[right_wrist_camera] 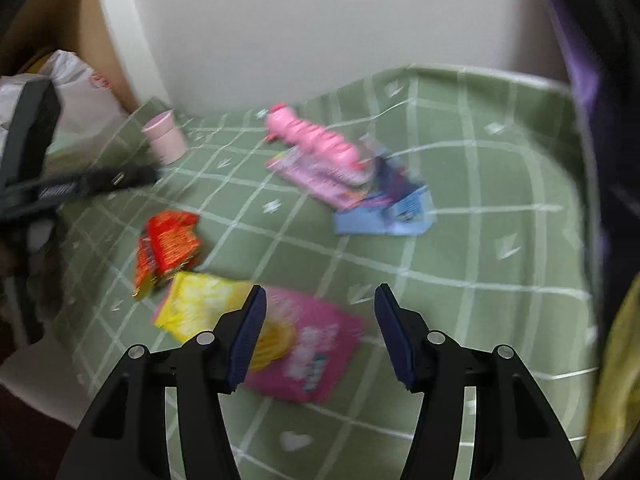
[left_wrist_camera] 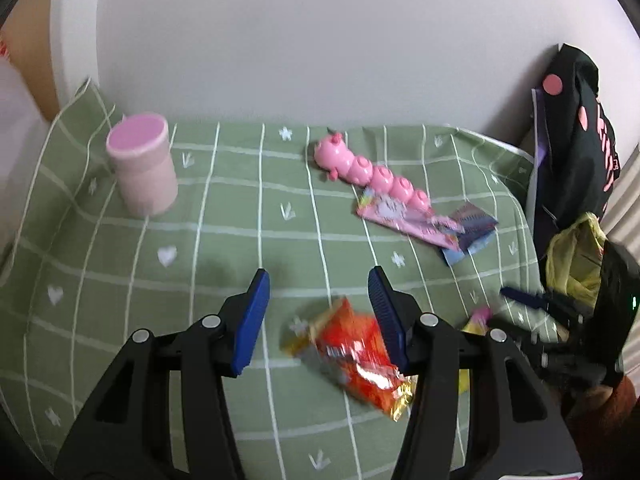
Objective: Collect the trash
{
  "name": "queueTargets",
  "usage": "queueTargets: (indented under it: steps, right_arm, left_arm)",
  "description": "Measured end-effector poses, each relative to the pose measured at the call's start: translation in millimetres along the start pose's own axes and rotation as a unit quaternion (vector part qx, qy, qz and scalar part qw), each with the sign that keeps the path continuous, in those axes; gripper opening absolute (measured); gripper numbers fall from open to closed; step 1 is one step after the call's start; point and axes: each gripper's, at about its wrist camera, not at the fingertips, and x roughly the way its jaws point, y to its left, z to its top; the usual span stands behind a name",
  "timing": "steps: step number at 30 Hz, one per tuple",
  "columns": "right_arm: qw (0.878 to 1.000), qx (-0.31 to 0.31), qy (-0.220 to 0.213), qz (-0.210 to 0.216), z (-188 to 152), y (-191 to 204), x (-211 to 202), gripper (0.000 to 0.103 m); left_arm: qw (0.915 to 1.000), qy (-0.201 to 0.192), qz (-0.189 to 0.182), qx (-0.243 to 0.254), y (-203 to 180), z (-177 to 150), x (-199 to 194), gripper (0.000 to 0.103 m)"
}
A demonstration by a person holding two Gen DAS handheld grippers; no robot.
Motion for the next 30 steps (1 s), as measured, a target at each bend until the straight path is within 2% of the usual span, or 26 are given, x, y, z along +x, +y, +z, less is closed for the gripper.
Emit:
queueTargets:
  steps: [4, 9, 14, 16, 20, 23, 26, 30]
  right_arm:
    - [1.0, 0.015, -0.009, 0.01, -4, -3, -9, 0.053]
    - [0.999, -0.028, 0.006, 0.029, -23, 29, -4, 0.053]
    - [0.998, -0.062, 0.004, 0.02, -36, 46, -14, 0.053]
    - [0.998, -0.055, 0.007, 0.016, -37, 44, -16, 0.053]
    - [0.999, -0.049, 0.0, 0.01, -39, 43, -24, 0.053]
    - [0.997, -0.073, 0.014, -0.001, -39, 45, -20, 0.053]
    - [0.994, -0.109, 0.026, -0.015, -42, 49, -14, 0.053]
    - [0.987, -0.139, 0.03, -0.079, -42, 42, -4, 0.053]
  left_arm:
    - [0.9996, 0.017, -0.015, -0.019, -6, -20, -9, 0.05]
    - [0.9981, 0.043, -0.021, -0.04, -5, -37, -9, 0.055]
    - [0.9936, 0.074, -0.059, -0.062, -11, -40, 7, 0.06]
    - [0.9942, 0.074, -0.053, -0.058, -19, -35, 16, 0.06]
    - [0.9981, 0.048, -0.02, -0.033, -35, -13, 27, 0.06]
    - [0.9996, 0.026, 0.006, 0.012, -46, -2, 26, 0.06]
    - [0.9997, 0.014, 0.009, 0.017, -40, 5, 18, 0.06]
    - [0.9996, 0.016, 0.02, 0.014, -31, 6, 9, 0.06]
